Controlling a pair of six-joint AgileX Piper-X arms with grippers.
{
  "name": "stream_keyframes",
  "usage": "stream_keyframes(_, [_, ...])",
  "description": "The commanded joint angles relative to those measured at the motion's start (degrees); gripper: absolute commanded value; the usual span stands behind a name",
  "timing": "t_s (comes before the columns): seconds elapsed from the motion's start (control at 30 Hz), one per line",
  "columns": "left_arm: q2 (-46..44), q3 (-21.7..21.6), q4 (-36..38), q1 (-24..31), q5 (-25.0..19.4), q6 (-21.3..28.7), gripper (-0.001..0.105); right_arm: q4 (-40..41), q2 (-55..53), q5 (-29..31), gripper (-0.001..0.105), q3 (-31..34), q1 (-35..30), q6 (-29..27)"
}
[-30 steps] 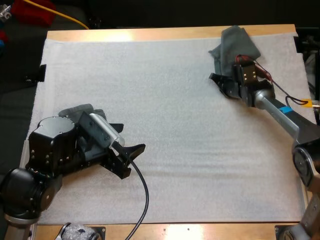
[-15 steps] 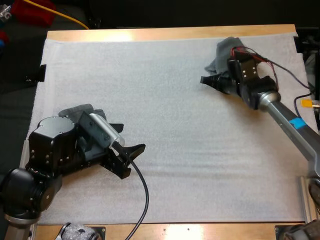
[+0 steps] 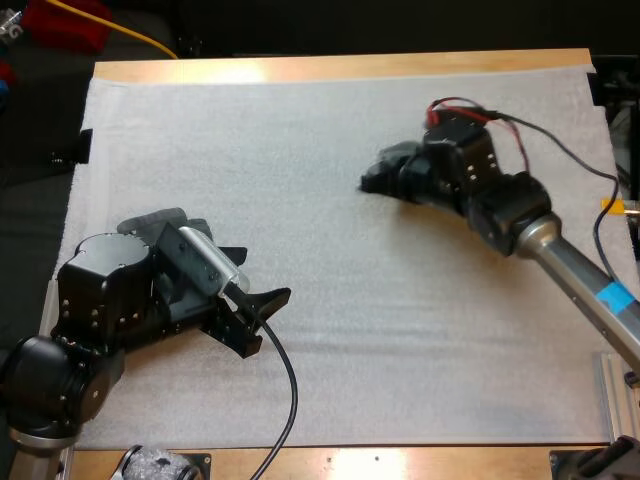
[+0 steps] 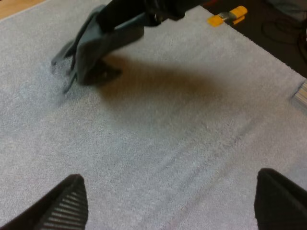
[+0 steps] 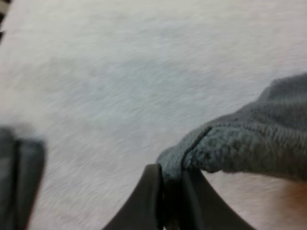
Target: Pick towel from pile, fold and stack
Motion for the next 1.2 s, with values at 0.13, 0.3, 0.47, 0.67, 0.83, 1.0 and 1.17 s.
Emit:
stream_keyframes(0.13, [-0.26,-0.38,-0.1,0.05,0.1,-0.46,0.07,0.99,-0.63,-0.65,0.002,-3.85,4.53,-0.13])
stream_keyframes(0.3, [-0.26,-0.38,-0.1,0.05,0.1,-0.46,0.07,1.85,-0.63,-0.65,0.002,-11.03,8.08,-0.74])
stream_keyframes(0.47, [-0.26,-0.38,-0.1,0.05,0.1,-0.46,0.07,3.67,-0.63,-0.65,0.002,-13.12,7.53,-2.62])
stream_keyframes(0.67, [-0.26,-0.38,-0.1,0.05,0.1,-0.46,0.07,11.83,1.77,0.26,0.002,-11.6,5.42,-7.11])
stream_keyframes(0.83, [-0.26,-0.38,0.36,0.05,0.1,-0.46,0.07,19.31,2.32,1.66,0.002,-7.55,3.24,-10.26])
stream_keyframes(1.0, [-0.26,-0.38,0.42,0.05,0.1,-0.46,0.07,28.95,2.32,2.05,0.002,-5.76,2.99,-15.03])
stream_keyframes(1.17, [-0.26,-0.38,0.75,0.05,0.1,-0.46,0.07,35.53,2.32,4.45,0.002,-3.99,2.99,-16.66])
